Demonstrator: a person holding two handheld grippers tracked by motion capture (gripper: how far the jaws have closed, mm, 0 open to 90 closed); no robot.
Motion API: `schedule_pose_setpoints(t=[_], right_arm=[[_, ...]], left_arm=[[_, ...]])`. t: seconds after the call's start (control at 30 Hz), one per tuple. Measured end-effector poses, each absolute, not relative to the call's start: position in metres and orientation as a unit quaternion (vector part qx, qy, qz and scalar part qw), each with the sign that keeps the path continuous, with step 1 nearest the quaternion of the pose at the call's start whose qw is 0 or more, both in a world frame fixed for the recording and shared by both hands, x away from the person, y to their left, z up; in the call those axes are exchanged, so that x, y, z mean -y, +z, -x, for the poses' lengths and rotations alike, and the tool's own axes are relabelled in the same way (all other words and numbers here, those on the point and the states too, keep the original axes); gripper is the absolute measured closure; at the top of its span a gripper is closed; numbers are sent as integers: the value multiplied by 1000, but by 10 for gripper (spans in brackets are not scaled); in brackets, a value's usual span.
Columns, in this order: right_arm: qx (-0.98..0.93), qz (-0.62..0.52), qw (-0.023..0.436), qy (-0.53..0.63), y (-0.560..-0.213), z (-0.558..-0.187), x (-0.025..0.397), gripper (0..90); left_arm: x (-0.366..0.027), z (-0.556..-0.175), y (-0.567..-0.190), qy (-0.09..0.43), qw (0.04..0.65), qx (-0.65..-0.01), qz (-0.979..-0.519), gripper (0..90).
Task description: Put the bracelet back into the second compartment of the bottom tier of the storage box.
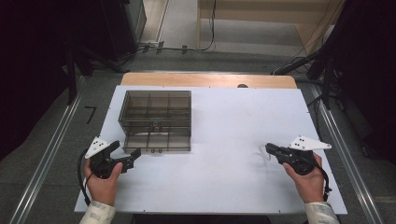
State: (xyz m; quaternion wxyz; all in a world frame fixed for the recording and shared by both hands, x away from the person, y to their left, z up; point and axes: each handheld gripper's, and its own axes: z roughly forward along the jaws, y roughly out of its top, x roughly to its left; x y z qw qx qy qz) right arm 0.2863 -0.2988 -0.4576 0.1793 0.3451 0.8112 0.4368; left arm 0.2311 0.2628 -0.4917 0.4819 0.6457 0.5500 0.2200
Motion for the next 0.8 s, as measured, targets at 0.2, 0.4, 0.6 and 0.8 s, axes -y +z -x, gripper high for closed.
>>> schedule_pose_setpoints(t=[0.2, 0.4, 0.6, 0.8], right_arm=[[-815, -334, 175, 441, -455, -285, 290, 835], [-821, -320, 169, 442, -454, -285, 279, 835], [-824, -309, 160, 447, -454, -286, 268, 835], [-828, -296, 155, 450, -453, -286, 258, 835]], left_arm=[[-263, -231, -492, 220, 482, -549, -647, 46], [-263, -231, -492, 221, 481, -549, -647, 45], [-262, -231, -492, 219, 482, -545, -650, 45], [-262, -231, -492, 218, 482, -547, -649, 45]])
